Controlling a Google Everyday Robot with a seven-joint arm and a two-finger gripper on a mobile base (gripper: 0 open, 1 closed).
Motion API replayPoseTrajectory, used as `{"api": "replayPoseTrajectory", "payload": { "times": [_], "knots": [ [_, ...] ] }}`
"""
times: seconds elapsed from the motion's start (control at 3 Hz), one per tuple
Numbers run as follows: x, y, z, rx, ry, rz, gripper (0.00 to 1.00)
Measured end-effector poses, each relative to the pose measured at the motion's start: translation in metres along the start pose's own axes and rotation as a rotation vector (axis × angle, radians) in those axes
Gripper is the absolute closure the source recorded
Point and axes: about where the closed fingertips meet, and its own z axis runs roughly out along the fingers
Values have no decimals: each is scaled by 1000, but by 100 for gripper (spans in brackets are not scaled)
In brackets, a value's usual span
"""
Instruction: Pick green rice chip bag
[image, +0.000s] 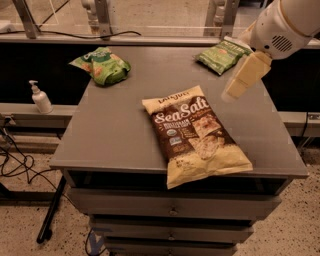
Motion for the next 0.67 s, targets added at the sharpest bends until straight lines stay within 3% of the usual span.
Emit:
{"api": "replayPoseTrajectory", "payload": {
  "times": [0.67],
  "knots": [
    [23, 3, -53, -4, 27, -94, 0]
  ]
}}
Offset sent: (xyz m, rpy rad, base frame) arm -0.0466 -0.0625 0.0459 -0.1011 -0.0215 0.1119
